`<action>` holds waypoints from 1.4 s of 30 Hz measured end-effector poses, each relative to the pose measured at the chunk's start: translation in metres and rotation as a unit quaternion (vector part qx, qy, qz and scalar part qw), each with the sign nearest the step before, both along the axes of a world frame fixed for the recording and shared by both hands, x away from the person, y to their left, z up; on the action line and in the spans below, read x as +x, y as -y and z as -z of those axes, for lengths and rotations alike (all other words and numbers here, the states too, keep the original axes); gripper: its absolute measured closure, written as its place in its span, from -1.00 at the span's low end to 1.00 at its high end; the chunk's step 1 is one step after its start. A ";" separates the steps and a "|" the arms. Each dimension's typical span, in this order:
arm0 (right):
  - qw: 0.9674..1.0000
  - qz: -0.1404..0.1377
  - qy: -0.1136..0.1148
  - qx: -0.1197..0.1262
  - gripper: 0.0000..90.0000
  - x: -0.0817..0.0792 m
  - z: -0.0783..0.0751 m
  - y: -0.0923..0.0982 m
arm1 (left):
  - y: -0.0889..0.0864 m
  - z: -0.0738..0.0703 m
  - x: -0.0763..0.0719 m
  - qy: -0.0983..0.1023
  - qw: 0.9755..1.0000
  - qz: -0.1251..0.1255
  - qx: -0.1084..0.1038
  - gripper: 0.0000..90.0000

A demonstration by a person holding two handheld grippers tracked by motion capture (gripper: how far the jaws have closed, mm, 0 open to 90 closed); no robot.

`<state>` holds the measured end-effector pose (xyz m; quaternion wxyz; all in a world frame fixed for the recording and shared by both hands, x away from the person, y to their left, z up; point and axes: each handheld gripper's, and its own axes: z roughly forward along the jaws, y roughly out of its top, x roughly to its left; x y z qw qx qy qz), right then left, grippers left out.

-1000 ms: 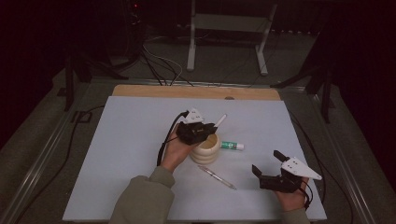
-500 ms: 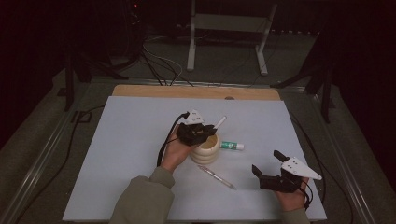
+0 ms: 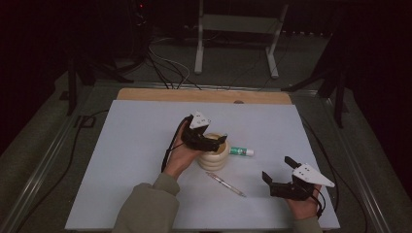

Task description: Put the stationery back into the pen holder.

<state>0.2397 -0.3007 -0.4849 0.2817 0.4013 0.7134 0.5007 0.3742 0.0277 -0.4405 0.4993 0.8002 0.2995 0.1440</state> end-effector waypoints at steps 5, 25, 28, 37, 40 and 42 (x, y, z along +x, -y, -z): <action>1.000 0.000 0.000 -0.001 -1.00 0.000 0.000 0.000 | -0.006 0.002 0.004 -0.019 1.000 0.002 -0.004 -0.97; 1.000 -0.001 -0.002 -0.001 -1.00 0.000 0.001 0.000 | -0.060 0.005 -0.001 -0.025 0.998 -0.062 0.001 -0.97; 1.000 -0.001 -0.003 -0.001 -1.00 0.000 0.001 -0.001 | -0.072 0.007 -0.004 -0.025 0.997 -0.073 0.008 -0.97; 1.000 -0.001 -0.003 -0.001 -1.00 0.001 0.001 -0.001 | -0.104 0.010 -0.018 -0.016 0.995 -0.099 0.008 -0.97; 1.000 -0.001 -0.003 -0.003 -1.00 0.001 0.001 -0.001 | -0.113 0.009 -0.023 -0.008 0.994 -0.107 0.010 -0.97; 1.000 -0.001 -0.003 -0.002 -1.00 0.001 0.001 -0.001 | -0.119 0.009 -0.029 -0.001 0.994 -0.112 0.014 -0.97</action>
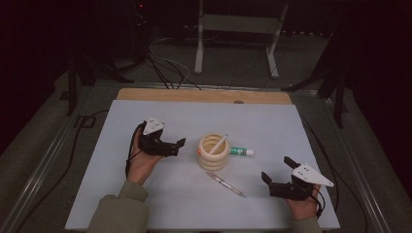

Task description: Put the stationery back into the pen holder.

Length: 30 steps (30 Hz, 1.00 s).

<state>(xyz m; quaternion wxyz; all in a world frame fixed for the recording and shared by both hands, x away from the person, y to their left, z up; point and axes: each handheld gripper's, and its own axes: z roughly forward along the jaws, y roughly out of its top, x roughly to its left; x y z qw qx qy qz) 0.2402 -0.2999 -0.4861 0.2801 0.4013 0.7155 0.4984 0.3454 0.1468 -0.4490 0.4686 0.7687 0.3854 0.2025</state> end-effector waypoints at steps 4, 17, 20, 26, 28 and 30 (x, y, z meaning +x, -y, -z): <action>1.000 0.000 0.000 0.000 -1.00 0.000 0.000 0.000 | -0.011 0.002 -0.012 0.009 1.000 -0.008 0.002 -0.97; 1.000 0.000 -0.002 -0.001 -1.00 0.000 0.000 -0.002 | -0.046 0.020 -0.049 0.037 0.998 -0.039 0.017 -0.97; 1.000 -0.001 -0.001 -0.002 -1.00 0.000 0.000 -0.002 | -0.054 0.020 -0.055 0.042 0.998 -0.039 0.012 -0.97; 1.000 0.000 -0.001 -0.001 -1.00 0.000 0.000 -0.001 | -0.067 0.019 -0.066 0.051 0.997 -0.049 0.004 -0.97; 1.000 -0.001 0.001 -0.002 -1.00 0.000 -0.001 -0.001 | -0.070 0.020 -0.069 0.053 0.997 -0.054 0.006 -0.97; 1.000 -0.001 0.001 -0.002 -1.00 0.000 -0.001 -0.001 | -0.073 0.022 -0.070 0.054 0.997 -0.061 0.000 -0.97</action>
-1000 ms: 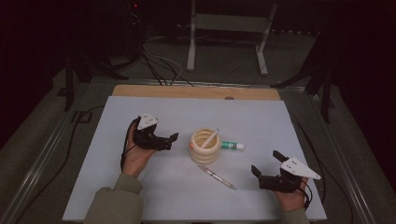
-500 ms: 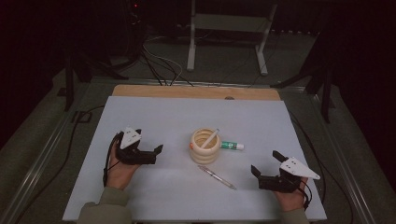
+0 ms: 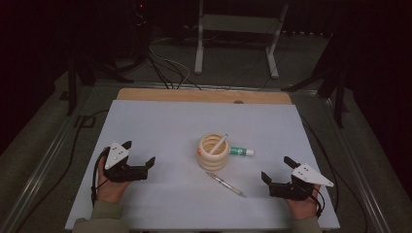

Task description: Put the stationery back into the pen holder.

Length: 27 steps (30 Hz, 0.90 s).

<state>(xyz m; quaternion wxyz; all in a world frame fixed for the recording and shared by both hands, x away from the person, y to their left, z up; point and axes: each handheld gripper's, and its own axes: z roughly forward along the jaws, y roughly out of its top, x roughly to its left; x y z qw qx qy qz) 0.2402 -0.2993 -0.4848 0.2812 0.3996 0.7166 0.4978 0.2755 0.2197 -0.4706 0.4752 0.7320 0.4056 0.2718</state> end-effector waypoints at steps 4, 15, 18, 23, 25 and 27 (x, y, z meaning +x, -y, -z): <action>1.000 0.001 0.000 0.000 -1.00 0.000 0.000 0.000 | -0.001 0.000 0.000 0.001 1.000 -0.003 -0.007 -0.97; 1.000 0.006 -0.005 0.002 -1.00 0.000 -0.001 0.000 | -0.004 -0.002 -0.003 0.016 1.000 -0.010 -0.018 -0.97; 1.000 0.003 -0.007 0.010 -1.00 0.000 -0.002 -0.001 | -0.005 -0.002 -0.004 0.016 1.000 -0.013 -0.022 -0.97; 1.000 -0.006 -0.022 0.005 -1.00 0.003 -0.009 -0.005 | -0.005 -0.002 -0.006 0.017 0.999 -0.017 -0.021 -0.97; 1.000 -0.006 -0.024 0.001 -1.00 0.005 -0.011 -0.006 | -0.005 -0.002 -0.005 0.016 1.000 -0.017 -0.020 -0.97; 0.999 -0.010 -0.032 -0.003 -1.00 0.008 -0.016 -0.009 | -0.004 -0.001 -0.005 0.015 1.000 -0.015 -0.019 -0.97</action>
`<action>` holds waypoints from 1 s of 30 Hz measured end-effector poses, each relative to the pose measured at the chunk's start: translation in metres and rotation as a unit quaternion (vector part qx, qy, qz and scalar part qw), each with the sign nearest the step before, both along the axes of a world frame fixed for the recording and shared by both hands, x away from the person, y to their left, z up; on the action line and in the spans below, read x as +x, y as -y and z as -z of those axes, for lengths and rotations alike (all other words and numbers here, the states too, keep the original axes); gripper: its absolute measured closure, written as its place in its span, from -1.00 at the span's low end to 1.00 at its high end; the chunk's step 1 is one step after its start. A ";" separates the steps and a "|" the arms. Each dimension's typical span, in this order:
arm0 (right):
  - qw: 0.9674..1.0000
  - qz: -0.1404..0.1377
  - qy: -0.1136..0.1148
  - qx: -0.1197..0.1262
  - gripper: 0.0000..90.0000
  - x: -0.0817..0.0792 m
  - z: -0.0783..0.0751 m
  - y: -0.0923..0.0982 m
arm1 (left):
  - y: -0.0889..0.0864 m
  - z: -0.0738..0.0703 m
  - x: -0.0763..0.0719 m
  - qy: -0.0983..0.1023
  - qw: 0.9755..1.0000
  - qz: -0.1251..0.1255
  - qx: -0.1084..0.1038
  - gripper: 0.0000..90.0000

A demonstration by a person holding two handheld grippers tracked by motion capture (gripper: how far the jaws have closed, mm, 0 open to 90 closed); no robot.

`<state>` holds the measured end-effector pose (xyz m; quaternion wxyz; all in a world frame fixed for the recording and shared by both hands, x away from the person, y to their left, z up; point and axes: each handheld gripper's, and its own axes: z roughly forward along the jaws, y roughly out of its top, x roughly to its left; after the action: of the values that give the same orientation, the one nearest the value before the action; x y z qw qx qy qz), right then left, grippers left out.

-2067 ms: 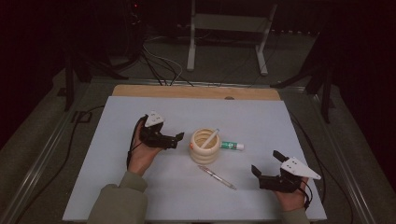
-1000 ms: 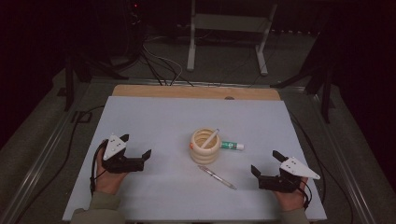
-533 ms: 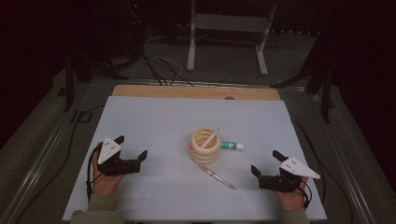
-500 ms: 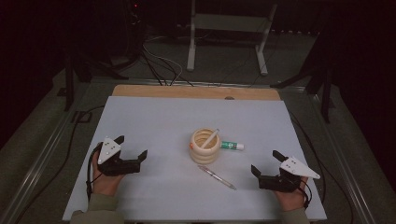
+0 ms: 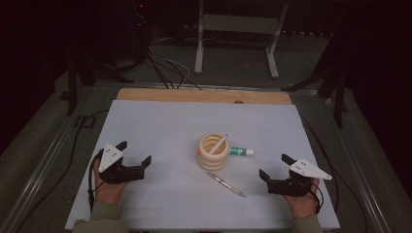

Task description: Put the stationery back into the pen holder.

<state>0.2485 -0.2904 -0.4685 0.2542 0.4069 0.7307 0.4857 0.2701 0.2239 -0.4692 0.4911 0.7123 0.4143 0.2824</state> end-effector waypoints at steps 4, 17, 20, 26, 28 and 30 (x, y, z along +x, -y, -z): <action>1.000 -0.009 -0.009 -0.003 -1.00 0.005 -0.005 -0.002 | 0.000 0.000 0.000 0.000 1.000 0.000 0.002 -0.97; 0.998 -0.039 -0.037 -0.025 -1.00 0.020 -0.020 -0.011 | 0.000 0.001 -0.001 -0.001 1.000 -0.005 0.002 -0.97; 0.997 -0.046 -0.043 -0.035 -1.00 0.022 -0.021 -0.016 | -0.002 -0.001 -0.001 0.003 1.000 -0.007 -0.006 -0.97; 0.995 -0.063 -0.061 -0.054 -1.00 0.028 -0.020 -0.027 | -0.003 0.000 -0.001 0.002 1.000 -0.010 -0.008 -0.97; 0.994 -0.071 -0.065 -0.060 -1.00 0.029 -0.019 -0.030 | -0.003 0.000 -0.001 0.004 1.000 -0.011 -0.007 -0.97; 0.992 -0.077 -0.070 -0.067 -1.00 0.030 -0.017 -0.033 | -0.003 -0.001 -0.001 0.004 1.000 -0.011 -0.006 -0.97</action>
<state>0.2780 -0.2573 -0.4513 0.1906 0.3644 0.8067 0.4244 0.2688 0.2270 -0.4686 0.4944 0.7035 0.4216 0.2879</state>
